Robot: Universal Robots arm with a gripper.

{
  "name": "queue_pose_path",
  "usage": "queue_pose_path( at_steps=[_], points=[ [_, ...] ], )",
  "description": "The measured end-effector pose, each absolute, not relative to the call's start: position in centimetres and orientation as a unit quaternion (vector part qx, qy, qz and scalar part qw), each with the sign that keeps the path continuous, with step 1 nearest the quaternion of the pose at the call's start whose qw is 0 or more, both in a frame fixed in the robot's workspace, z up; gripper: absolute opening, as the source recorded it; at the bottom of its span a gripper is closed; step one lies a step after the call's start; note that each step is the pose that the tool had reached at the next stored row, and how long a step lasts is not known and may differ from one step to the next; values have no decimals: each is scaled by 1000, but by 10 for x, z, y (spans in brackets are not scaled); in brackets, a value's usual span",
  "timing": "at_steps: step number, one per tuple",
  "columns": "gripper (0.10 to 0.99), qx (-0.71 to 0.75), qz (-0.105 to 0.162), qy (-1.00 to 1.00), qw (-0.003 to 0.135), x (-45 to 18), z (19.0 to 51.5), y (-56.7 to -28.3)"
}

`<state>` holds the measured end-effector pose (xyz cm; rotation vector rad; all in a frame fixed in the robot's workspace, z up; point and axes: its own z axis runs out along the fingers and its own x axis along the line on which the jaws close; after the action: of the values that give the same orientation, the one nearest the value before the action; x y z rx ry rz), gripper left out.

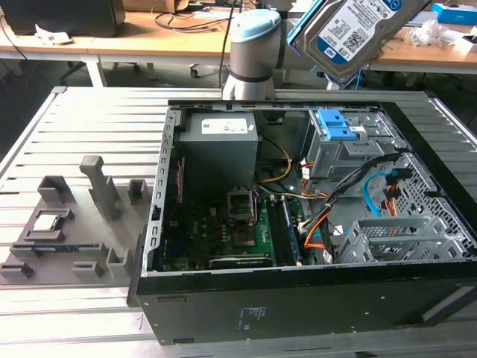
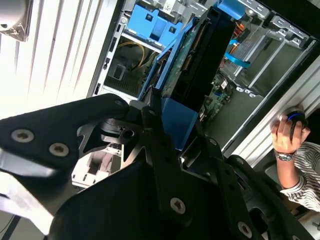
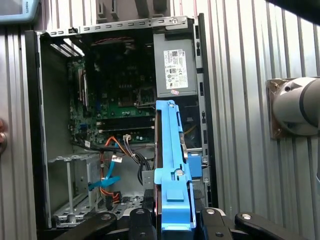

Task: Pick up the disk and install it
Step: 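Pick up the disk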

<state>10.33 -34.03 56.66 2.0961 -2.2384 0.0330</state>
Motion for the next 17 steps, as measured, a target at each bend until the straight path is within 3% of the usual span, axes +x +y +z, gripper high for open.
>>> queue_pose_path(
  at_steps=[6,11,17],
  points=[
    [369,683,9,-729,36,110,567,-340],
    [369,684,-17,-729,11,110,567,-344],
    [369,684,-17,-729,11,110,567,-344]
  ],
)
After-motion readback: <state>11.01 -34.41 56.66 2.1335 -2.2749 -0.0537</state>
